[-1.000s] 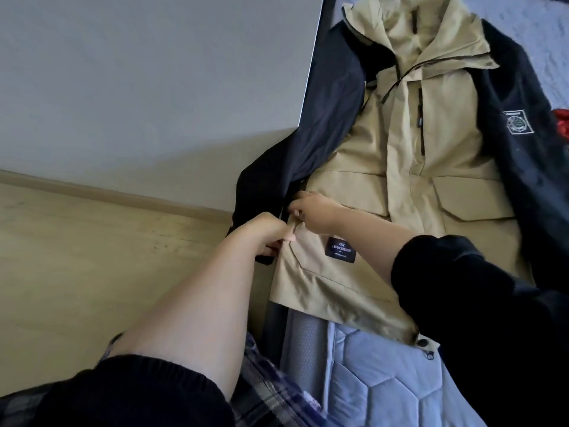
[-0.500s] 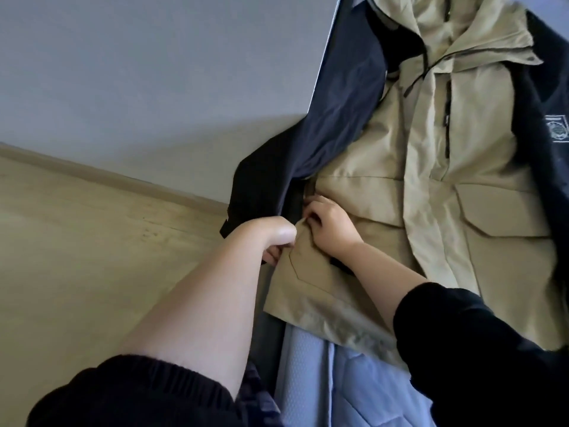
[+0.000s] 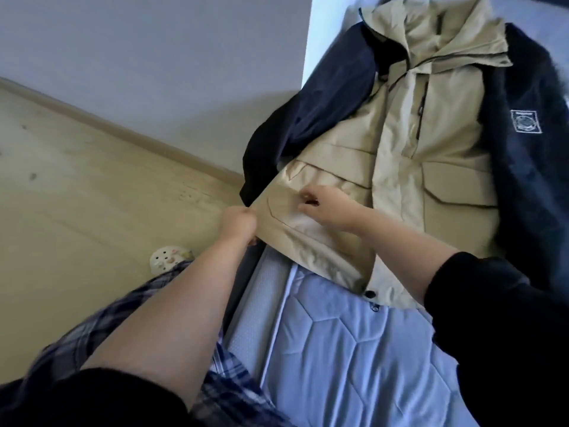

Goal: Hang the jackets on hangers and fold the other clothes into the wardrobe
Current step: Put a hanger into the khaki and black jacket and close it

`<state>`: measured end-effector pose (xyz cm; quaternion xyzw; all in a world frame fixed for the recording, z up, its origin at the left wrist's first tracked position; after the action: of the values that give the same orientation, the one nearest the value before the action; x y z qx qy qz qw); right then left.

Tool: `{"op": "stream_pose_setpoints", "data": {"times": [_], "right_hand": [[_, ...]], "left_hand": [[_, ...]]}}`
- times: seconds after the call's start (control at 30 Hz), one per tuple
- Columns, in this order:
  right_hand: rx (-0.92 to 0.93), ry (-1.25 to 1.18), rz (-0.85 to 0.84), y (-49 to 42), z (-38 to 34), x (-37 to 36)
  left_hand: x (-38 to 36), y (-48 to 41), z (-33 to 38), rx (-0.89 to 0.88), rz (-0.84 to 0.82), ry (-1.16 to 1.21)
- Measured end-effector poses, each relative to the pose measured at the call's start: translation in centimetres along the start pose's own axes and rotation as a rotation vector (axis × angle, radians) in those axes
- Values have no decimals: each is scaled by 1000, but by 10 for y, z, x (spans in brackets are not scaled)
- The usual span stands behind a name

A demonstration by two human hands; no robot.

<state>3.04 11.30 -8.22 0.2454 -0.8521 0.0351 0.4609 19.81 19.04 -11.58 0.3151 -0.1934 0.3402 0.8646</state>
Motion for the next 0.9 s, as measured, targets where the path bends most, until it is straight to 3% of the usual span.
{"op": "stream_pose_setpoints", "data": {"times": [0.03, 0.13, 0.2, 0.27, 0.33, 0.5, 0.63, 0.73, 0.83, 0.9], "right_hand": [[16, 52, 18, 19, 7, 4], [88, 298, 101, 73, 35, 3], [204, 512, 219, 105, 48, -4], [273, 673, 295, 128, 58, -10], [280, 792, 305, 141, 66, -15], [190, 952, 278, 134, 81, -25], [122, 820, 188, 111, 67, -13], [-36, 561, 159, 89, 58, 17], [-97, 335, 11, 77, 40, 56], [-116, 141, -59, 73, 31, 73]], "left_hand": [[2, 2, -4, -129, 69, -120], [-3, 24, -11, -764, 221, -530], [-20, 45, -13, -1095, 68, -519], [-37, 61, -17, -1220, -203, -575], [-50, 73, -24, -1276, -348, -758], [-60, 75, -21, -1372, -227, -943], [-73, 84, -13, -1389, -190, -1006], [-72, 85, -4, -1369, -98, -836], [-55, 76, 17, -1145, -73, -549], [-39, 69, 33, -1132, 9, -384]]}}
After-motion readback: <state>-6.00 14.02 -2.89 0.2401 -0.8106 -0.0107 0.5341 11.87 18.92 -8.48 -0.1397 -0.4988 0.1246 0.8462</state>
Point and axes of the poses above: each hand's wrist, its own y-axis away from the middle knuckle, its own x-axis out of the back of the hand, z = x × y, the point moved 2 cm from there along -y, towards the middle knuckle, and after that the axes turned 13 degrees about z, right-handed, at the moved point
